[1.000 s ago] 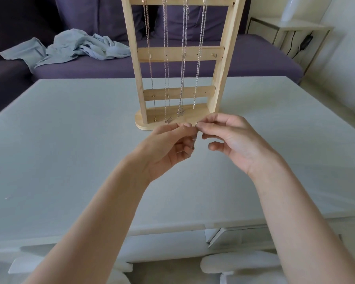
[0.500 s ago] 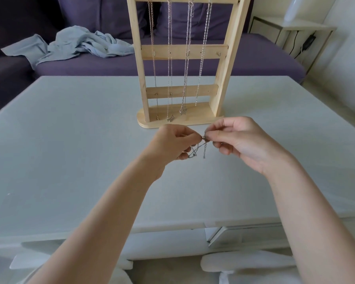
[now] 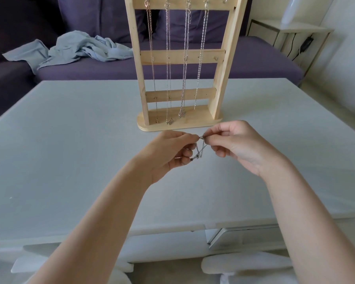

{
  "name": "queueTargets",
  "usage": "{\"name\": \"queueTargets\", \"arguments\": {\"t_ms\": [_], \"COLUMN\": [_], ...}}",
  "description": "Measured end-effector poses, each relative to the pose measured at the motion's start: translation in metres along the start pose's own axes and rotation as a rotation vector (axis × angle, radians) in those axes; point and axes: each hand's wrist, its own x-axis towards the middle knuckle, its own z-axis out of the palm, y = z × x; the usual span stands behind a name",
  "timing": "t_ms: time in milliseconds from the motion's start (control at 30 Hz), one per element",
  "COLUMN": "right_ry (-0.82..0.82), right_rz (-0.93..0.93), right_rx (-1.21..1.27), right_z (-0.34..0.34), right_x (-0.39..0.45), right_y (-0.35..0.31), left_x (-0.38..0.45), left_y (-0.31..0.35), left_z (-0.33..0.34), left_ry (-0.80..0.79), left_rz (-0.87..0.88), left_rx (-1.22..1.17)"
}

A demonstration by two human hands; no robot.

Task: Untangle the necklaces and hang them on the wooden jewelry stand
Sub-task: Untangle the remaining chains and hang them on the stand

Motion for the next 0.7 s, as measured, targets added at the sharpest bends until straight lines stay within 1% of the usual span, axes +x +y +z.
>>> {"name": "queueTargets", "arguments": {"t_ms": [100,200,400,533,633,700], "right_ry": [0.011,-0.026,-0.016,-0.03,-0.045,-0.058], "right_rz": [0.019,0.026,0.025,0.025,0.027,0.025], "right_rx": [0.083,0.161,0.291,0.311,0.288,0.265], "right_z": [-0.0015,-0.0016,-0.0002,0.0008,0.0008,0.001], "right_x": [0.001,0.0011,0.0008,0.0,-0.0001,0.0001], "right_y": [0.0003,-0.0003,-0.0027,-0.0038,-0.0035,-0.0029], "left_x": [-0.0003,-0.0007,-0.0032,-0.0023,-0.0028,-0.0034], "left_y": [0.0009,0.0011,0.0043,0.0046,0.0045,0.0037], "left_z": [-0.0008,-0.0013,0.0013,0.003,0.0037,0.0036], "left_ry": [0.02,0.035,0.008,0.069,0.071,0.064], "left_rz": [-0.009,-0.009,0.02,0.037,0.055,0.069], "left_rx": [-0.055,-0.104,-0.184,-0.131,-0.085,0.0]}}
